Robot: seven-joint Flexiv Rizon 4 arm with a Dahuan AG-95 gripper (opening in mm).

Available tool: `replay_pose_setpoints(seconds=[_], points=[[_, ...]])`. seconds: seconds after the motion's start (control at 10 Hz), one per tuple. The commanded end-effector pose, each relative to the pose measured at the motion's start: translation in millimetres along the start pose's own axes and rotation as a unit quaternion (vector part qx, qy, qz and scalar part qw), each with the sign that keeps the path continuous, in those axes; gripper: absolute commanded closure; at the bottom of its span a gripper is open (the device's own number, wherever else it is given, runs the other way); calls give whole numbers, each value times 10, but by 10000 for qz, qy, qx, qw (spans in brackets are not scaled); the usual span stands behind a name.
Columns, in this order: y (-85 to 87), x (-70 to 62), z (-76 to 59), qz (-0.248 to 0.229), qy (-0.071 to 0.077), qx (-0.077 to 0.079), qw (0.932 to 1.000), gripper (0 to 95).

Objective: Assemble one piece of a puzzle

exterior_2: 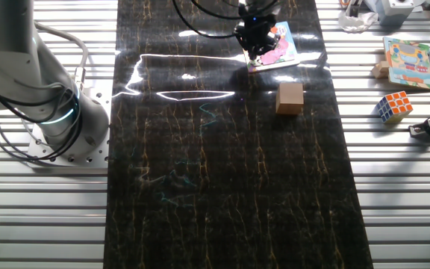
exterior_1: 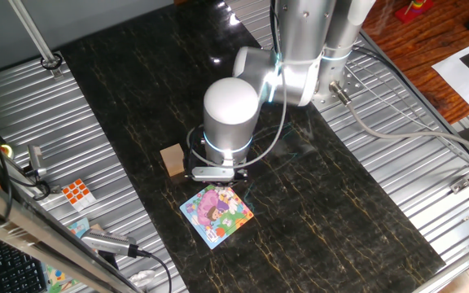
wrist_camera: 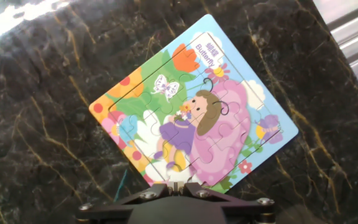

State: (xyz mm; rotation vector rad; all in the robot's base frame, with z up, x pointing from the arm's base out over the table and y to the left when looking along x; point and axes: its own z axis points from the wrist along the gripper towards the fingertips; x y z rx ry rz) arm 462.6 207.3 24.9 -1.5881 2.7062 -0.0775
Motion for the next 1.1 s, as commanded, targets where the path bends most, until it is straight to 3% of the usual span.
replay_pose_setpoints(seconds=[0.1, 0.4, 0.6, 1.1], points=[[34, 3, -82, 1173, -11, -41, 9931, 950], [109, 16, -228, 1832, 151, -44, 9830, 950], [138, 58, -318, 2446, 113, -132, 9695, 950], [159, 60, -350, 2374, 67, -107, 9713, 950]])
